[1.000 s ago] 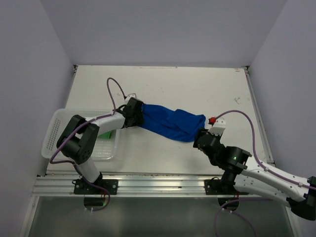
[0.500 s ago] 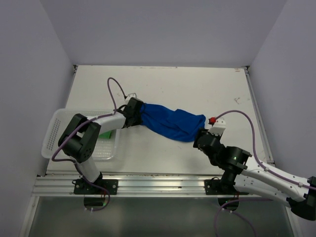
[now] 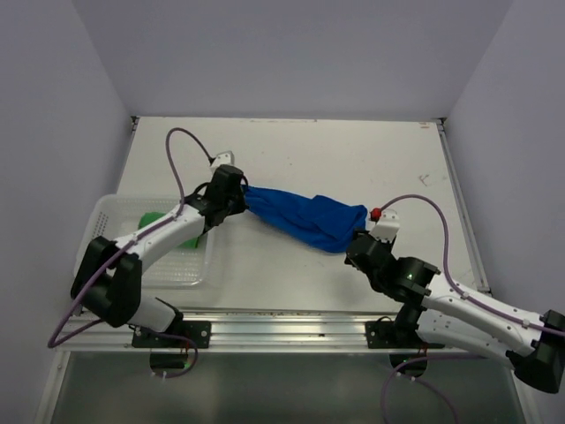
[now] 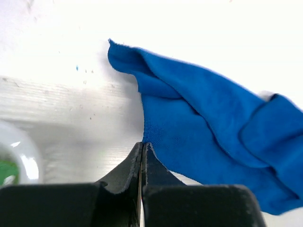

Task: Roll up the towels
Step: Flatten the towel

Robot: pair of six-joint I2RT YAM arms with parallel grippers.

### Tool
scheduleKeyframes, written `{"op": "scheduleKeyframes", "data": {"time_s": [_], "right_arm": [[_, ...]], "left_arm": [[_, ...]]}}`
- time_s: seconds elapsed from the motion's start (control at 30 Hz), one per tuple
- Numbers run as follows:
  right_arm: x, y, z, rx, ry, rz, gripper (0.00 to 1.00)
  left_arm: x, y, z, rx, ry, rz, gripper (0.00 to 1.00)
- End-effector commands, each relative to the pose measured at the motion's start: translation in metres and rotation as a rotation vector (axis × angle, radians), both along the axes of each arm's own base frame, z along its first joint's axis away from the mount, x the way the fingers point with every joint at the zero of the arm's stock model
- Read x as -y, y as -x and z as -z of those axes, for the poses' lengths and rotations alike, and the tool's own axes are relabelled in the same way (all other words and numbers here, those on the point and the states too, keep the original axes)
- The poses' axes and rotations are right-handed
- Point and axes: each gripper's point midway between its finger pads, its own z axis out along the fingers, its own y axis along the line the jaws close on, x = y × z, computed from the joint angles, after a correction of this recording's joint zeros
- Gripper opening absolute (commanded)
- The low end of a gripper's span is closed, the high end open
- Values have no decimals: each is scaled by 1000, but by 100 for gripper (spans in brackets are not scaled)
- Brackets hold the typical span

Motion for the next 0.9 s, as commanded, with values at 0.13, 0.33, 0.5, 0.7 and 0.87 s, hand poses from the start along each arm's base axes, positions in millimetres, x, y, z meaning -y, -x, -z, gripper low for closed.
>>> {"op": "scheduleKeyframes", "data": {"time_s": [0.13,0.33,0.5,0.7,0.87], "right_arm": [[-5,-9,9,-114,-146,70,56],[-12,-11,33,-251,-331,103,52],[-17,-11,66,-347,-426,124,48],[-27,-24,75,-332,-482,111,48],[-30,-39,69,-288,-488,102,49]], "left_arm": [[-22,20,-59,134,32,-24,0],[-21,34,-87,212,106,9,0],[-22,37,-119,295,135,30,0],[-24,42,-129,310,129,51,0],[-24,48,-129,313,135,65,0]]}}
